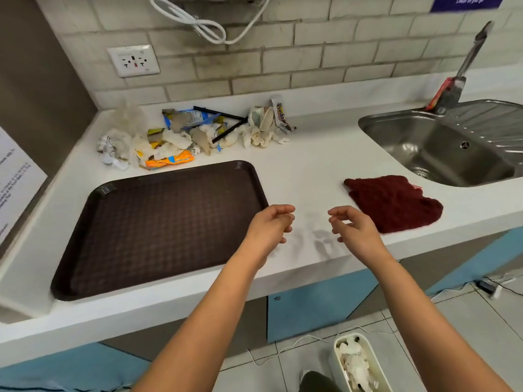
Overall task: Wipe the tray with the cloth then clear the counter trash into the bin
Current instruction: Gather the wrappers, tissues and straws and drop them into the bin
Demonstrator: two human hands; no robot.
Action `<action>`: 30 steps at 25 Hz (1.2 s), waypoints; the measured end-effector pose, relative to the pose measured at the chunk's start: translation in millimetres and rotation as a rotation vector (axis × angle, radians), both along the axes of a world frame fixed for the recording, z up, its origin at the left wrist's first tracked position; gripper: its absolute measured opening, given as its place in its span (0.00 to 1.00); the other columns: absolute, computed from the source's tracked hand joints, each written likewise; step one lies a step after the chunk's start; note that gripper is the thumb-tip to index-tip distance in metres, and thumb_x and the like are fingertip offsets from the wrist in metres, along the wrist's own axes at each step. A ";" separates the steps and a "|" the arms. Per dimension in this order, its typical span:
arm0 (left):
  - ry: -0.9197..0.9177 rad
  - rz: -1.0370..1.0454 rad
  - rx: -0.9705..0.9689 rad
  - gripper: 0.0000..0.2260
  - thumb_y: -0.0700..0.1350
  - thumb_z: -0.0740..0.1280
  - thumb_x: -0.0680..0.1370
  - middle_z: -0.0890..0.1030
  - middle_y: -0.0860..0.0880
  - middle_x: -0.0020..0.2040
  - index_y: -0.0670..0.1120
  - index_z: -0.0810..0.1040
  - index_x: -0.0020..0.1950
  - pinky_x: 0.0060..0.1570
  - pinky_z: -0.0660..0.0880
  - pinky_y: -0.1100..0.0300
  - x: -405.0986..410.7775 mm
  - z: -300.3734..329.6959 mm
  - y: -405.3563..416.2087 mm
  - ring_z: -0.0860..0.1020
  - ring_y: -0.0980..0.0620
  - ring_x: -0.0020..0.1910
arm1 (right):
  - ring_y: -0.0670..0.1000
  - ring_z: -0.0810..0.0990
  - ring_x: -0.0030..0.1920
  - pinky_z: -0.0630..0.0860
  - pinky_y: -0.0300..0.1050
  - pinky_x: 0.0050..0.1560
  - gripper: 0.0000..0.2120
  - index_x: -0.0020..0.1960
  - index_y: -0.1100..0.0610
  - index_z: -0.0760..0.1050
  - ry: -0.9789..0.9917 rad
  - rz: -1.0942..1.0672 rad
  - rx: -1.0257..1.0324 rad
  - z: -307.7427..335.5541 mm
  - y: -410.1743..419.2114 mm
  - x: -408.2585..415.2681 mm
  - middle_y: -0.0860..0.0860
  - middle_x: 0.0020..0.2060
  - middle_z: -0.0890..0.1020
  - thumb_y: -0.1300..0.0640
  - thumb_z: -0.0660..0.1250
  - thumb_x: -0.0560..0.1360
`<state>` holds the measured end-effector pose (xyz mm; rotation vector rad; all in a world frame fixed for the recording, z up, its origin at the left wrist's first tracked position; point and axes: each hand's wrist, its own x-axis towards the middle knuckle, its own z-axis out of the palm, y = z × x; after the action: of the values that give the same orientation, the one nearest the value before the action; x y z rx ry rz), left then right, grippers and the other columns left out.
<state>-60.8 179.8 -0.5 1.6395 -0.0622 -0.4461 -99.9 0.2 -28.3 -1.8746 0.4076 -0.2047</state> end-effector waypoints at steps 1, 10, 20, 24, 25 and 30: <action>-0.018 0.014 0.008 0.08 0.42 0.62 0.78 0.78 0.55 0.43 0.54 0.77 0.48 0.37 0.73 0.66 8.4 -0.3 3.1 0.76 0.59 0.39 | 0.52 0.77 0.41 0.75 0.49 0.47 0.07 0.48 0.51 0.76 0.006 0.010 -0.001 -0.2 1.2 10.1 0.46 0.43 0.77 0.61 0.62 0.76; -0.078 0.259 0.025 0.11 0.36 0.62 0.77 0.78 0.52 0.42 0.52 0.77 0.45 0.31 0.74 0.68 134.3 1.0 22.0 0.76 0.58 0.39 | 0.43 0.72 0.28 0.68 0.29 0.28 0.09 0.45 0.50 0.75 0.000 0.105 -0.060 -3.4 1.9 146.2 0.46 0.42 0.76 0.62 0.62 0.74; -0.279 0.277 0.502 0.16 0.35 0.58 0.76 0.74 0.47 0.62 0.46 0.75 0.62 0.46 0.67 0.74 297.1 -21.8 -5.0 0.76 0.51 0.53 | 0.58 0.63 0.66 0.64 0.46 0.63 0.18 0.64 0.53 0.71 0.006 0.340 -0.687 -19.4 4.9 325.0 0.55 0.68 0.66 0.55 0.63 0.75; -0.435 -0.004 0.827 0.25 0.38 0.62 0.77 0.60 0.45 0.74 0.44 0.61 0.73 0.66 0.56 0.66 345.4 -32.2 -11.0 0.60 0.49 0.72 | 0.65 0.43 0.73 0.52 0.59 0.71 0.27 0.73 0.41 0.56 0.073 0.543 -1.018 -25.1 14.3 374.8 0.51 0.76 0.47 0.46 0.60 0.76; -0.444 -0.050 0.869 0.27 0.38 0.61 0.77 0.57 0.45 0.76 0.44 0.58 0.75 0.68 0.54 0.65 354.3 -34.0 -11.4 0.57 0.49 0.74 | 0.66 0.42 0.73 0.51 0.60 0.71 0.27 0.73 0.40 0.55 0.106 0.585 -1.041 -26.3 15.4 383.8 0.50 0.76 0.46 0.45 0.60 0.76; -0.435 -0.174 0.972 0.24 0.40 0.61 0.77 0.64 0.46 0.73 0.47 0.62 0.73 0.69 0.60 0.59 381.7 -47.5 -14.2 0.63 0.48 0.71 | 0.59 0.69 0.60 0.69 0.48 0.58 0.15 0.61 0.53 0.72 0.011 0.555 -0.918 -36.9 13.0 410.2 0.55 0.60 0.74 0.56 0.61 0.75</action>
<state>321.0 165.6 -47.9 2.6858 -0.3597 -0.2403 310.3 13.2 -65.2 -2.8015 -0.2763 0.0109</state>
